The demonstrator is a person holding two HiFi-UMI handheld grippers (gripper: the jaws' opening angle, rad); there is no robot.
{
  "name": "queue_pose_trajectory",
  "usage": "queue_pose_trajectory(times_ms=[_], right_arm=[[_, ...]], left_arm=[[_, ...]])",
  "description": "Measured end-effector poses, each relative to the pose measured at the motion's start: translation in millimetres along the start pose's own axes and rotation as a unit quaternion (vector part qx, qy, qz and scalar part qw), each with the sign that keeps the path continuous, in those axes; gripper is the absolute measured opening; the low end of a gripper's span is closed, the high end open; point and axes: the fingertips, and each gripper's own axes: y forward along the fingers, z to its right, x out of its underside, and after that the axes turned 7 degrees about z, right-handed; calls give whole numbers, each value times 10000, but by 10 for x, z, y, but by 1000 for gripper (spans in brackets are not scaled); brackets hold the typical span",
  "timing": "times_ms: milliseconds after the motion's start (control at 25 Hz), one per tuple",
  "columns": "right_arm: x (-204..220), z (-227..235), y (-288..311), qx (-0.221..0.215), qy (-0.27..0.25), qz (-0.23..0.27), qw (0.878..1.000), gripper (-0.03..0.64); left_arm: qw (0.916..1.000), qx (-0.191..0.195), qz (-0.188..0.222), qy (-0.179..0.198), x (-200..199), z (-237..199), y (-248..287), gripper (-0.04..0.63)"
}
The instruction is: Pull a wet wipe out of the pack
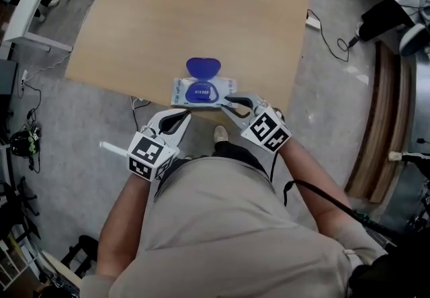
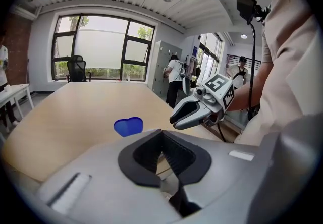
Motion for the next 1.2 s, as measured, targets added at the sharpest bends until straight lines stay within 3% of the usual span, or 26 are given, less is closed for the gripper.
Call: queue_pose_trajectory(times_ms=[160,360,1200], right_arm=[[317,144,203,-1,-143,-385,9992,64],[448,226,459,-67,-149,-519,9985,64],[506,254,991,-463,-741,-930,9918,92]], left_arm=[[9996,-41,-288,-20,224,-72,205,3],[9986,-81,-514,-16,409,-136,373,3],[9924,-479,-1069,-372,971,-604,592,3]])
